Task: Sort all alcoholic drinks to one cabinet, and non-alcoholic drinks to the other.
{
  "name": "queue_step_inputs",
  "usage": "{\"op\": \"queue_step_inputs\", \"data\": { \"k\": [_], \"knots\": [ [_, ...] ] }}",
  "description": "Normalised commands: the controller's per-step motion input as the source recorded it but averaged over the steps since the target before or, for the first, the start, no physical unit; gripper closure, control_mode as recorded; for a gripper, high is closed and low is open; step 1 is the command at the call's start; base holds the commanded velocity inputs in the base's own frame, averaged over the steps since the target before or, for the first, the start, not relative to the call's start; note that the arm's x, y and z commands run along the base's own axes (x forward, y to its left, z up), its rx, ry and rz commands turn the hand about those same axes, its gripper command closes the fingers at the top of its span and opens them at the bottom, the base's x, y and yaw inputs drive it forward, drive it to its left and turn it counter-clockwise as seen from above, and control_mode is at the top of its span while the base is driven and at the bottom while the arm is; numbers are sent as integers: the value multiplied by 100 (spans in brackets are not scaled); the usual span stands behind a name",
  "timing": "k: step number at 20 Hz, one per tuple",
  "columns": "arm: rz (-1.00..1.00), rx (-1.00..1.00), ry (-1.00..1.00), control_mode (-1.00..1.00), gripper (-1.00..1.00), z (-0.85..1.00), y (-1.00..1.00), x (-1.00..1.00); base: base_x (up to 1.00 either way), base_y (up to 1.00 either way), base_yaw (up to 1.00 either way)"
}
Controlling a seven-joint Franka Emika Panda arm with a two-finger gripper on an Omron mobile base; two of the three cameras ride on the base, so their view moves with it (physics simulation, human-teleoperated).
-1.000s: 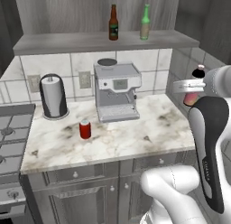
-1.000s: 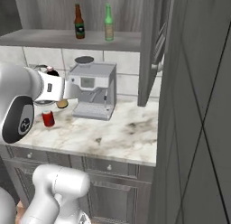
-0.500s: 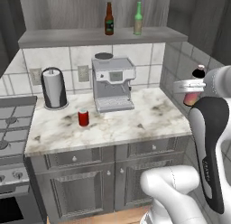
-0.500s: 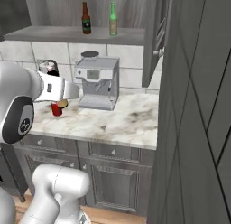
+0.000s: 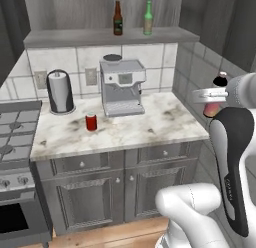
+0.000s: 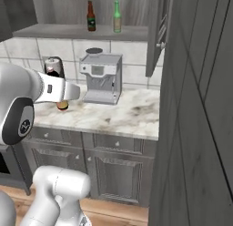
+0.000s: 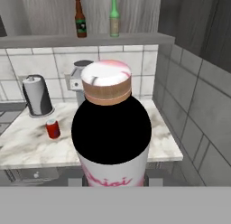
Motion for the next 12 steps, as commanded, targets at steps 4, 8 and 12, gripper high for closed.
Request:
{"op": "queue_step_inputs", "data": {
  "k": [4,8,12],
  "knots": [
    [0,0,0,100,100,0,0,0,-33,24,-3],
    [0,0,0,100,100,0,0,0,-27,34,-2],
    [0,0,0,100,100,0,0,0,-25,40,-2]
  ]
}}
